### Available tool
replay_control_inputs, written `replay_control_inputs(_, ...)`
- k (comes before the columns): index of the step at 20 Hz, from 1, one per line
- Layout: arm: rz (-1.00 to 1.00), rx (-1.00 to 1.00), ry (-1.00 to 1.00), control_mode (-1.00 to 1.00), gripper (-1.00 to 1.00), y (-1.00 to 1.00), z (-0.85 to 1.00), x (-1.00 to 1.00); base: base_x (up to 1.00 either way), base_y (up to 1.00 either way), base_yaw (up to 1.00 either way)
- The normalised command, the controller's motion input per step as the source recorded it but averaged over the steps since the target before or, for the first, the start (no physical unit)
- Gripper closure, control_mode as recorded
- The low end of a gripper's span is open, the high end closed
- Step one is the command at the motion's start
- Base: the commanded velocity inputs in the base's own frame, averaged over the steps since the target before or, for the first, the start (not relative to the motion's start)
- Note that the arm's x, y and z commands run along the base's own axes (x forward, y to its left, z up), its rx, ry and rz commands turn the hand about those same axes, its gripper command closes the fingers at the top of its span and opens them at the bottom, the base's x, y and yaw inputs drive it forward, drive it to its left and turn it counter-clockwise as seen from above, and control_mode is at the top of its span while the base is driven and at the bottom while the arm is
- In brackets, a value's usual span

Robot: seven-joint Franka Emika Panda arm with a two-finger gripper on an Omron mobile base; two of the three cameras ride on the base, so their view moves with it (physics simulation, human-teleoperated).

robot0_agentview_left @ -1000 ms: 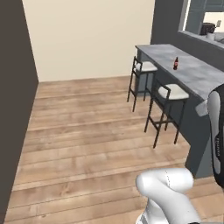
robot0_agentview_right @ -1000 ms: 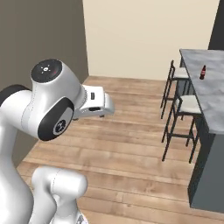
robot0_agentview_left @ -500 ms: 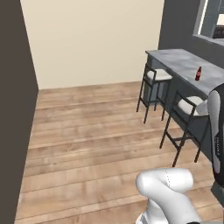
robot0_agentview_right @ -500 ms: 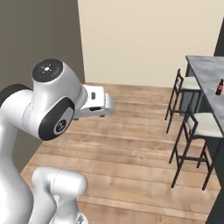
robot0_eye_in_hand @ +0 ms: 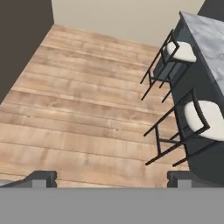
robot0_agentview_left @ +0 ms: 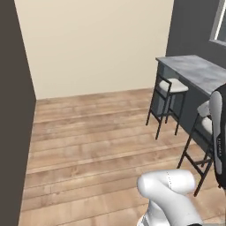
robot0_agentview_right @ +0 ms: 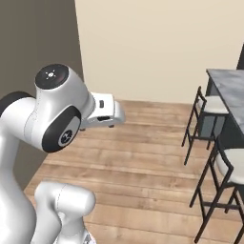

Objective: Place the large bottle from the dining counter next to the other large bottle outside the sink, and place the small bottle from the dining counter next to the other small bottle inside the sink.

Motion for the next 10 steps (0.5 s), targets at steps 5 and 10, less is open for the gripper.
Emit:
replay_control_inputs(5, 0.00, 0.00, 0.00, 1.00, -1.00, 0.00, 0.00, 0.00, 0.92, 0.35, -0.11)
replay_control_inputs(10, 0.00, 0.00, 0.00, 1.00, -1.00, 0.00, 0.00, 0.00, 0.35, 0.23, -0.21)
